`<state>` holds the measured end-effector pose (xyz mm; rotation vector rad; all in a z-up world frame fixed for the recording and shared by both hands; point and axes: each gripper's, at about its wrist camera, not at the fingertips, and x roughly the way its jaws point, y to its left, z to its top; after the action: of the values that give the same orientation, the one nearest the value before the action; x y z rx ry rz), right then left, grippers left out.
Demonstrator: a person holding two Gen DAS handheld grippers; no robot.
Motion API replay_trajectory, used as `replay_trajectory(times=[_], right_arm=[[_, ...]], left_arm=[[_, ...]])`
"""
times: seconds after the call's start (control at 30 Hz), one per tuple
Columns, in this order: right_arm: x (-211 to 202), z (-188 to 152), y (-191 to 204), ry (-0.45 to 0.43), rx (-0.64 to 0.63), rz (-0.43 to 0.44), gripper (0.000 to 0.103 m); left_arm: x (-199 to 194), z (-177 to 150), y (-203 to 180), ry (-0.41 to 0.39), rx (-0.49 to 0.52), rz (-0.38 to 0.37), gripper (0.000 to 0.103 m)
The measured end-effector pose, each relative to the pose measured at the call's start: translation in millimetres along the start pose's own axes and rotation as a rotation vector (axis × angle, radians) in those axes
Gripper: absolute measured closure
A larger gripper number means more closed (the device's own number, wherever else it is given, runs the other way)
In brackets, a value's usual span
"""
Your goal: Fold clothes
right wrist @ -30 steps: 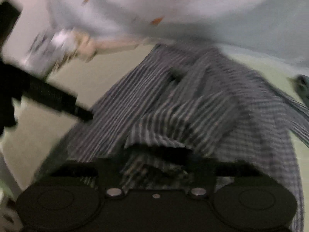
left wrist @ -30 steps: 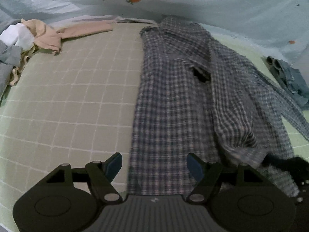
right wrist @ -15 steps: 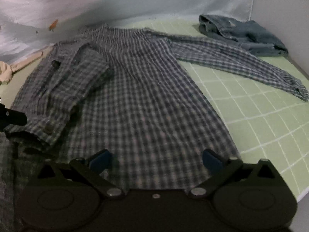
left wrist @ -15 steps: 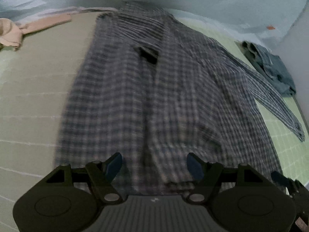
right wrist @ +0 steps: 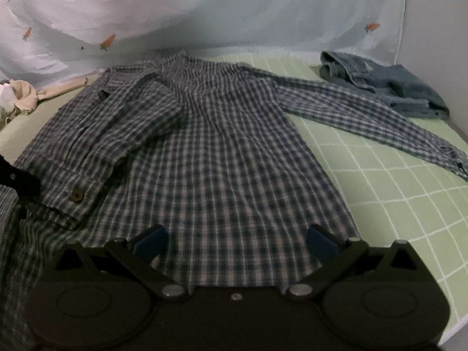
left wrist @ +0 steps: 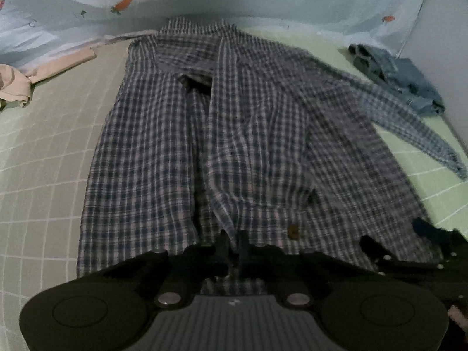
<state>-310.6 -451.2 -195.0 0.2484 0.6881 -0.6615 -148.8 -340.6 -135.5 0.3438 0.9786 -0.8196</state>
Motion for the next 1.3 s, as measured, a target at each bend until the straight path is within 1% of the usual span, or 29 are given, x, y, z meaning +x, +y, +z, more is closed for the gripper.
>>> replay_trajectory(times=[0.13,0.27,0.5,0.57,0.77,0.9,0.97,1.03,1.07,1.17,1.2,1.23,1.27,1.3], right_arm=[[-1.1,-5.8,-0.8,-0.051,-0.005,0.006,0.000],[-2.3,-11.6,-1.5,-0.102,-0.009,0.013,0.000],[-0.5,-12.2,-2.3,-0.107,-0.010,0.012,0.000],[-0.4,-12.5,-2.2,-0.108,-0.010,0.012,0.000],[-0.3,-13.2,-2.2,-0.111,-0.011,0.011,0.000],[-0.2,-13.7,-2.2,-0.113,-0.012,0.011,0.000],[-0.2,-13.4,-2.2,-0.112,-0.012,0.010,0.000],[-0.3,-13.1,-2.3,-0.111,-0.011,0.010,0.000],[-0.3,-12.9,-2.3,-0.110,-0.011,0.010,0.000],[-0.4,-12.4,-2.3,-0.108,-0.011,0.009,0.000],[-0.5,-12.3,-2.3,-0.107,-0.011,0.009,0.000],[-0.5,-12.1,-2.4,-0.107,-0.011,0.009,0.000],[-0.5,-12.0,-2.4,-0.106,-0.011,0.009,0.000],[-0.6,-11.8,-2.4,-0.105,-0.011,0.008,0.000]], left_arm=[[-11.0,-4.3,3.9,-0.016,-0.052,-0.024,0.100],[-21.9,-8.6,3.0,-0.033,-0.060,-0.036,0.101],[-49.8,-24.8,10.2,-0.075,-0.082,-0.059,0.101],[-61.8,-28.9,17.7,-0.100,-0.125,-0.098,0.101],[-78.9,-49.1,54.5,-0.097,-0.316,-0.105,0.101],[-57.5,-66.2,79.6,0.003,-0.406,-0.029,0.101],[-43.7,-72.8,86.4,0.052,-0.433,0.018,0.100],[-31.5,-79.3,90.3,0.098,-0.447,0.048,0.098],[-27.7,-80.2,91.4,0.108,-0.446,0.052,0.097],[-27.2,-76.4,88.8,0.100,-0.417,0.058,0.096],[-26.5,-75.4,88.4,0.103,-0.411,0.059,0.093],[-26.1,-74.6,88.7,0.107,-0.403,0.058,0.085],[-26.9,-72.0,88.0,0.110,-0.393,0.058,0.080],[-29.3,-70.2,88.0,0.109,-0.379,0.062,0.071]])
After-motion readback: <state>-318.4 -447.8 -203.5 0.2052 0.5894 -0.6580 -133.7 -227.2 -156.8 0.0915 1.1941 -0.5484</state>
